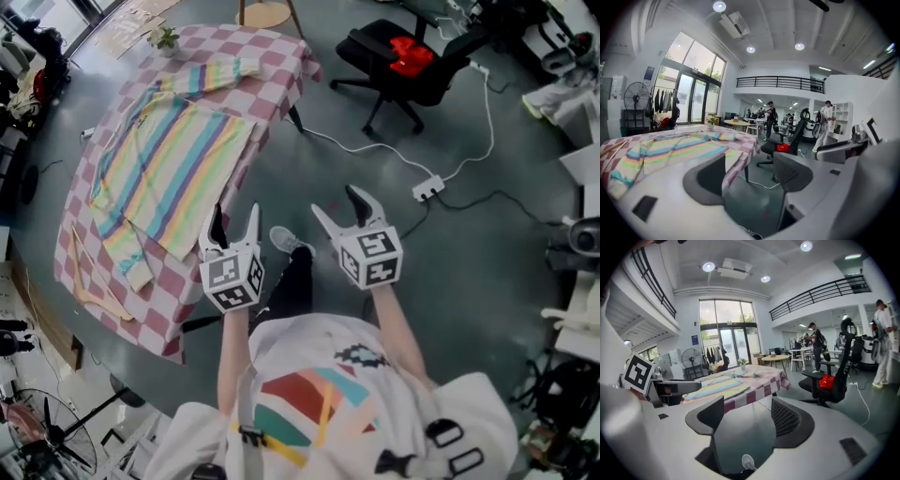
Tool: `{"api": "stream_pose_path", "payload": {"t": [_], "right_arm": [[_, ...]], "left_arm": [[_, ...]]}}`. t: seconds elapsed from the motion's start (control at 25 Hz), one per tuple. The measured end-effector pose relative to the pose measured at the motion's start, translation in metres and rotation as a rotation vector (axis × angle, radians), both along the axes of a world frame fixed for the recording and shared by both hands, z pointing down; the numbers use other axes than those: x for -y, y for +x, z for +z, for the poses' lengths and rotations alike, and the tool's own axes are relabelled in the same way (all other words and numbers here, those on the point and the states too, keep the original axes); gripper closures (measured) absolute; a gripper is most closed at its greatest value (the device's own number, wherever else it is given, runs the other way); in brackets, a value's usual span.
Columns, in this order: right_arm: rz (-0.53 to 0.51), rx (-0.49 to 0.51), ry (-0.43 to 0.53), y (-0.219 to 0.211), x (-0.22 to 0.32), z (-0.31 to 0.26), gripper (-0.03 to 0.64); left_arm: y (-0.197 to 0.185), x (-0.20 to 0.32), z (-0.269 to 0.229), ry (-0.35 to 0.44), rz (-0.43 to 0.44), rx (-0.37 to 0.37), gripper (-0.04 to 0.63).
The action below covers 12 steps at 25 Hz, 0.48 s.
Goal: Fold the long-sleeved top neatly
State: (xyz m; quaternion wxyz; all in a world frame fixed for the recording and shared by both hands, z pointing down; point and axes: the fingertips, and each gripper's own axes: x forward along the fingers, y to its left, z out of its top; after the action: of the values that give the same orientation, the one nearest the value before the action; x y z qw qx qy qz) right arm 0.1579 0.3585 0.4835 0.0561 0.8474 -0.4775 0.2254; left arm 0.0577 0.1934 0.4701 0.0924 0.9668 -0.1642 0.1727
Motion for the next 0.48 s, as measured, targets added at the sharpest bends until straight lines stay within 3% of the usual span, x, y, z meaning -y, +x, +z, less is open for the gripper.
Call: {"api": "stream_pose_path", "payload": {"t": [0.28, 0.48], "right_arm": [[-0.179, -0.029, -0.013, 0.079, 0.13, -0.024, 0.308], [-0.338, -0.059, -0.016, 0.109, 0.211, -0.036, 0.308]], "left_arm": [[0.064, 0.098, 0.008, -0.059, -0.144, 0.008, 0.296], [0.077, 0.158, 0.007, -0.082, -0.305, 0.005, 0.296]]}}
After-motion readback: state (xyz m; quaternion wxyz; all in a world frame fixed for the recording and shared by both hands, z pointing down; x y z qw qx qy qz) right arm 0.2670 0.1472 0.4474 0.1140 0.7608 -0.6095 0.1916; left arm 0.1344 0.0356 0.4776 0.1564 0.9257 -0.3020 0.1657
